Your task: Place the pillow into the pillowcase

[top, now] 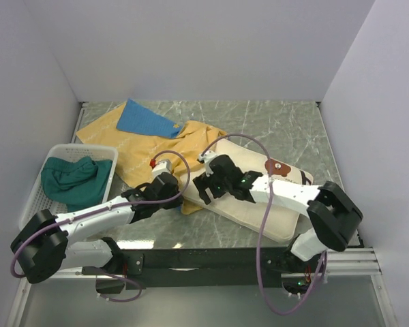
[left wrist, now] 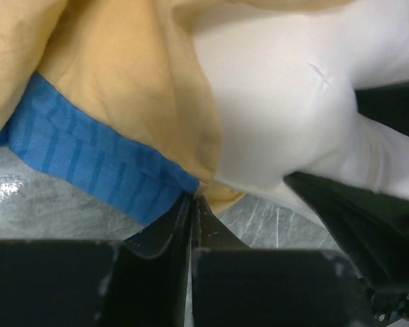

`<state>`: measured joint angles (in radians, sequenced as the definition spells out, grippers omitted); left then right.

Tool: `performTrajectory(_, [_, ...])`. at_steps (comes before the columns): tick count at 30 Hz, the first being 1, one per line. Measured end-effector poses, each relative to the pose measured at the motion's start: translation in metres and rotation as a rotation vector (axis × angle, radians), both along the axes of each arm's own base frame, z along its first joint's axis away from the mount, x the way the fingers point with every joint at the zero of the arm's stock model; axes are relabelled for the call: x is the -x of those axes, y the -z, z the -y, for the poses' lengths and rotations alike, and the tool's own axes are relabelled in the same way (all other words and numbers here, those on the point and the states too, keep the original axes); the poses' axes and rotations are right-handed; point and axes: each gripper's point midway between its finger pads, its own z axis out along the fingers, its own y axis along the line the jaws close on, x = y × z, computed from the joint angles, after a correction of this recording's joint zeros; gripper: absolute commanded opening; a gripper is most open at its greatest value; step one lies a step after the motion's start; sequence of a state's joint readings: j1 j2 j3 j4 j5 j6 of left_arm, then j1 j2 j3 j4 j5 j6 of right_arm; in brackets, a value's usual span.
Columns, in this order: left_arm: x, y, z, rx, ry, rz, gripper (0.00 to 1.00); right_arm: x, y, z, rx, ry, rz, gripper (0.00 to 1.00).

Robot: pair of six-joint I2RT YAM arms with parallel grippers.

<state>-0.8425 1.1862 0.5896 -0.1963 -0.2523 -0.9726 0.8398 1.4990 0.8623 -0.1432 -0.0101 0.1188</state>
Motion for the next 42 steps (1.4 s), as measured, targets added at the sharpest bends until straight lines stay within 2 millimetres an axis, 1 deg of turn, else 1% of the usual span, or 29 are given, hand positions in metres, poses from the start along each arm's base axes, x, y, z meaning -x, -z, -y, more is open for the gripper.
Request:
performTrajectory(1, [0.0, 0.0, 0.001, 0.002, 0.003, 0.002, 0.01, -0.002, 0.001, -0.003, 0.01, -0.003, -0.001, 0.23])
performTrajectory(2, [0.0, -0.001, 0.002, 0.001, 0.008, 0.006, 0.01, -0.006, 0.003, -0.007, 0.02, -0.003, -0.001, 0.08])
performTrajectory(3, [0.001, -0.001, 0.003, 0.0, 0.014, 0.008, 0.01, -0.011, 0.002, -0.012, 0.019, 0.004, -0.004, 0.0])
performTrajectory(8, [0.005, -0.004, 0.009, -0.003, 0.053, 0.019, 0.01, -0.032, -0.007, -0.031, 0.018, 0.062, -0.025, 0.0])
performTrajectory(10, [0.006, -0.011, 0.015, 0.005, 0.077, 0.032, 0.01, -0.04, -0.014, -0.035, 0.008, 0.101, -0.042, 0.0])
performTrajectory(12, [0.007, -0.016, 0.018, 0.011, 0.09, 0.04, 0.01, -0.046, -0.023, -0.036, -0.013, 0.143, -0.062, 0.0])
performTrajectory(15, [0.01, -0.03, 0.028, 0.031, 0.121, 0.066, 0.01, -0.062, -0.047, -0.035, -0.067, 0.218, -0.081, 0.0])
performTrajectory(16, [0.011, -0.034, 0.03, 0.037, 0.13, 0.074, 0.01, -0.069, -0.059, -0.036, -0.094, 0.243, -0.078, 0.0])
performTrajectory(19, [0.011, -0.043, 0.033, 0.054, 0.143, 0.098, 0.01, -0.083, -0.088, -0.038, -0.157, 0.294, -0.067, 0.0])
performTrajectory(21, [0.011, -0.048, 0.034, 0.067, 0.147, 0.109, 0.01, -0.083, -0.098, -0.039, -0.178, 0.307, -0.068, 0.0])
performTrajectory(23, [0.014, -0.055, 0.038, 0.087, 0.166, 0.123, 0.01, -0.081, -0.104, -0.041, -0.198, 0.318, -0.073, 0.0])
performTrajectory(25, [0.021, -0.065, 0.043, 0.12, 0.197, 0.14, 0.01, -0.079, -0.104, -0.045, -0.213, 0.323, -0.081, 0.0])
performTrajectory(27, [0.026, -0.077, 0.046, 0.153, 0.22, 0.16, 0.01, -0.078, -0.096, -0.051, -0.244, 0.325, -0.088, 0.0])
performTrajectory(28, [0.028, -0.083, 0.046, 0.169, 0.225, 0.171, 0.09, -0.076, -0.089, -0.053, -0.262, 0.328, -0.094, 0.04])
performTrajectory(29, [0.03, -0.089, 0.045, 0.184, 0.22, 0.177, 0.17, -0.073, -0.081, -0.056, -0.275, 0.324, -0.103, 0.15])
performTrajectory(30, [0.031, -0.091, 0.042, 0.19, 0.214, 0.178, 0.25, -0.07, -0.073, -0.058, -0.285, 0.32, -0.115, 0.34])
performTrajectory(31, [0.032, -0.092, 0.039, 0.188, 0.199, 0.174, 0.35, -0.065, -0.063, -0.059, -0.295, 0.316, -0.125, 0.41])
performTrajectory(32, [0.033, -0.091, 0.033, 0.188, 0.166, 0.161, 0.43, -0.06, -0.055, -0.058, -0.303, 0.317, -0.138, 0.47])
performTrajectory(33, [0.033, -0.091, 0.03, 0.183, 0.152, 0.156, 0.51, -0.055, -0.05, -0.058, -0.306, 0.314, -0.151, 0.6])
performTrajectory(35, [0.034, -0.091, 0.019, 0.179, 0.105, 0.147, 0.59, -0.041, -0.046, -0.051, -0.309, 0.303, -0.156, 0.7])
performTrajectory(36, [0.034, -0.093, 0.013, 0.181, 0.08, 0.148, 0.66, -0.036, -0.049, -0.045, -0.312, 0.306, -0.15, 0.76])
performTrajectory(37, [0.034, -0.095, 0.01, 0.183, 0.067, 0.154, 0.69, -0.033, -0.056, -0.039, -0.322, 0.308, -0.135, 0.77])
performTrajectory(38, [0.033, -0.098, 0.005, 0.18, 0.051, 0.164, 0.71, -0.031, -0.068, -0.034, -0.339, 0.309, -0.113, 0.79])
performTrajectory(39, [0.032, -0.099, 0.002, 0.169, 0.04, 0.169, 0.75, -0.031, -0.084, -0.027, -0.359, 0.322, -0.078, 0.85])
performTrajectory(40, [0.03, -0.103, -0.001, 0.157, 0.025, 0.179, 0.76, -0.032, -0.105, -0.02, -0.39, 0.338, -0.028, 0.89])
performTrajectory(41, [0.027, -0.105, -0.002, 0.14, 0.018, 0.186, 0.77, -0.034, -0.121, -0.013, -0.415, 0.357, 0.011, 0.94])
performTrajectory(42, [0.022, -0.107, -0.002, 0.099, 0.014, 0.188, 0.79, -0.037, -0.136, -0.003, -0.437, 0.384, 0.046, 0.95])
